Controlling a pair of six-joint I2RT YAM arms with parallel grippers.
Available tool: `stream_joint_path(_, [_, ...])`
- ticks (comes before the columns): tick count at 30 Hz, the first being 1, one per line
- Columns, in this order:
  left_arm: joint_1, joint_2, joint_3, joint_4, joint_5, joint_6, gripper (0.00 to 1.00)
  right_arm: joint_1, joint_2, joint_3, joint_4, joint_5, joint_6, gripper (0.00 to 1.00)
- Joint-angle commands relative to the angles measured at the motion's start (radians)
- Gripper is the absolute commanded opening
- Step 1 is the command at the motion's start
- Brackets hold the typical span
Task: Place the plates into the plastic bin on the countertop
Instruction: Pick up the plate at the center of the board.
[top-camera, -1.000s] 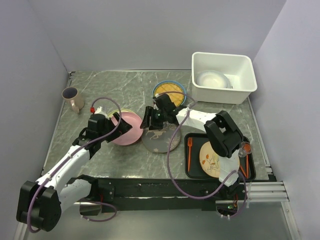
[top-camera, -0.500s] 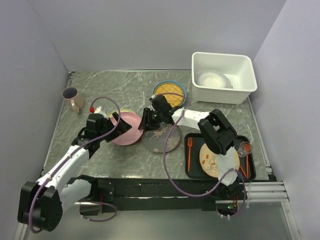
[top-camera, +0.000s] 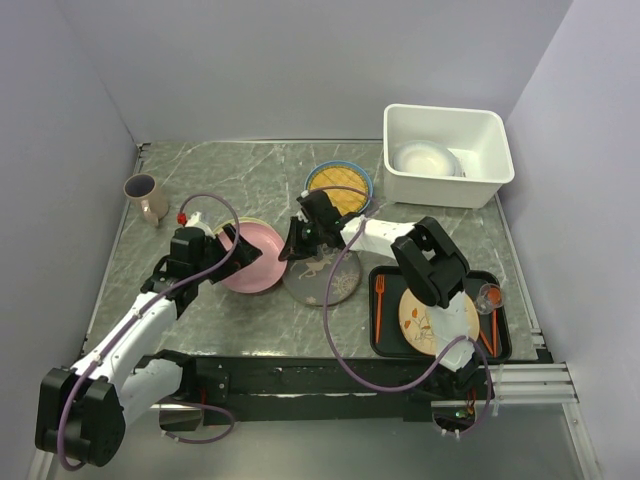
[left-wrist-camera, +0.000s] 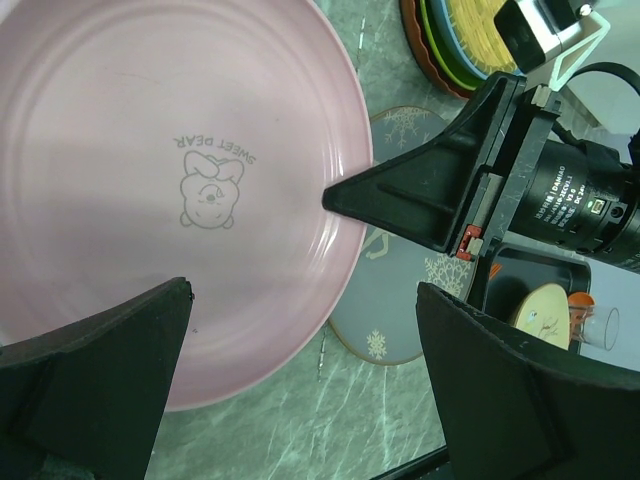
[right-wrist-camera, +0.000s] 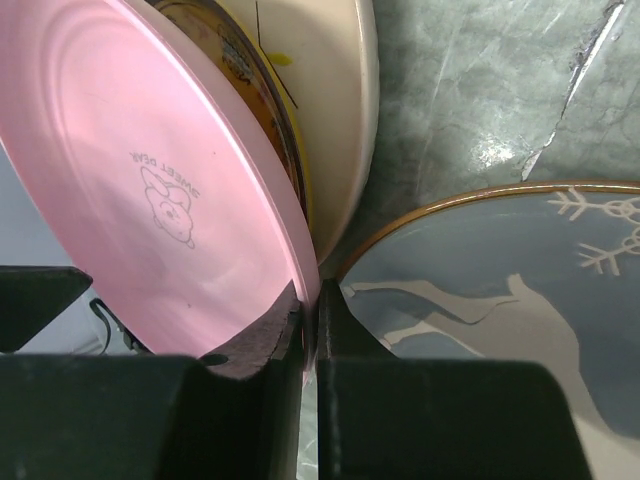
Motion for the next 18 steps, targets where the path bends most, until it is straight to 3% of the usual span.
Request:
stream_joint_path(1, [0.007,-0.023,0.007,0.019,0.013,0.018,0.99,0.006,-0.028,0.023,0.020,0.002,-0.008,0.01])
stream_joint_path(18, [0.010,-0.108,0.021,0.038,0.062,0.018,0.99,0.002,-0.054,0.061,-0.016,0.019,-0.019,0.00])
